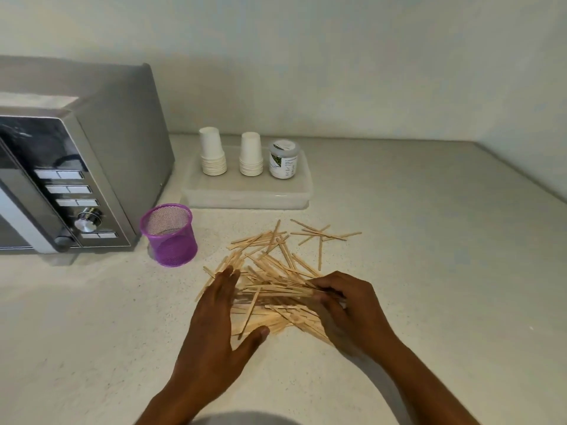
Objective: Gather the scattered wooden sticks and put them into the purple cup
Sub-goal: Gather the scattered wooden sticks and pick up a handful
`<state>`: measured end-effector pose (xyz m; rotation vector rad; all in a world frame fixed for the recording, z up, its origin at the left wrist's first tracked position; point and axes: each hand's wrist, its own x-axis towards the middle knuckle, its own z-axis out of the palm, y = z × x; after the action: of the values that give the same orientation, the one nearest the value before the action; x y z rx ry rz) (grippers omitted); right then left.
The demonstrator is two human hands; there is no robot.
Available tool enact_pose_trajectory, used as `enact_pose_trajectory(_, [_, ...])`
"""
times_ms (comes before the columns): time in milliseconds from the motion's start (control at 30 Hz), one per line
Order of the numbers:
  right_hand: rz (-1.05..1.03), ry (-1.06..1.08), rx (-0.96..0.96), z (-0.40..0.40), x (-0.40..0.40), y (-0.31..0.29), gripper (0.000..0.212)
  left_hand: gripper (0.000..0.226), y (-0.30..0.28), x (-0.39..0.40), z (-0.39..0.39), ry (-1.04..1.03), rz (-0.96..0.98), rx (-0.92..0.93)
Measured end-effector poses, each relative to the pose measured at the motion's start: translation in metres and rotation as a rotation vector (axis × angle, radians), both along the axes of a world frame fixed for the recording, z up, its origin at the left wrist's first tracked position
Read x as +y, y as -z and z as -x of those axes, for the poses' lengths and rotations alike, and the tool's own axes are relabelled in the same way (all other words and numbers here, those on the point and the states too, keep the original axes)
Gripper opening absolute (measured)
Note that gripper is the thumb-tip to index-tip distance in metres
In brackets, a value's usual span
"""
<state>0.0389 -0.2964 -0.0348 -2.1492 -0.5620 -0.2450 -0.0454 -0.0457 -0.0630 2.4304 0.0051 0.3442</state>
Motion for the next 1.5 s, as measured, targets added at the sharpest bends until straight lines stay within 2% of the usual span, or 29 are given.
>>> enact_pose_trajectory(167, [-0.203,0.035,0.286,0.0,-0.002,-0.005,0.03,0.091,-0.01,-0.023,-0.001,-0.07,0.179,-0.072])
enact_pose_trajectory(267, [-0.336,0.013,0.428,0.001,0.004,-0.006,0.042,0.09,-0.023,-0.047,-0.009,-0.102,0.338,-0.033])
enact_pose_trajectory(367, [-0.484,0.011,0.532,0.002,0.013,-0.007,0.027,0.072,-0.033,-0.067,-0.02,-0.055,0.533,0.033])
enact_pose_trajectory(433, [-0.537,-0.001,0.568,0.005,0.02,-0.008,0.023,0.06,-0.034,-0.077,-0.028,-0.028,0.758,0.099])
enact_pose_trajectory(500, [-0.532,0.009,0.568,0.006,0.025,-0.006,0.023,0.055,-0.034,-0.084,-0.034,-0.015,0.899,0.145])
enact_pose_trajectory(567, [-0.552,0.025,0.579,0.005,0.029,-0.005,0.02,0.057,-0.034,-0.087,-0.039,0.003,0.952,0.159])
enact_pose_trajectory(700, [-0.514,0.062,0.509,0.002,0.036,-0.003,0.018,0.052,-0.031,-0.09,-0.049,-0.014,1.004,0.128])
enact_pose_trajectory(800, [-0.564,0.026,0.488,0.004,0.047,-0.005,0.023,0.045,-0.033,-0.094,-0.062,-0.047,0.975,0.064])
enact_pose_trajectory(900, [-0.561,0.035,0.428,0.006,0.057,-0.006,0.039,0.022,-0.035,-0.098,-0.076,-0.113,0.905,-0.002])
enact_pose_trajectory(967, [-0.529,0.065,0.358,0.003,0.061,-0.006,0.035,0.01,-0.035,-0.1,-0.082,-0.123,0.928,-0.033])
enact_pose_trajectory(1067, [-0.455,0.088,0.213,-0.002,0.065,-0.009,0.033,0.013,-0.035,-0.102,-0.088,-0.148,0.963,-0.081])
enact_pose_trajectory(1333, [-0.199,-0.043,0.047,-0.015,0.083,-0.001,0.042,0.014,-0.047,-0.085,-0.103,-0.281,1.236,-0.161])
enact_pose_trajectory(1500, [-0.046,0.026,-0.23,-0.014,0.08,0.001,0.029,0.016,-0.046,-0.071,-0.116,-0.379,1.463,-0.145])
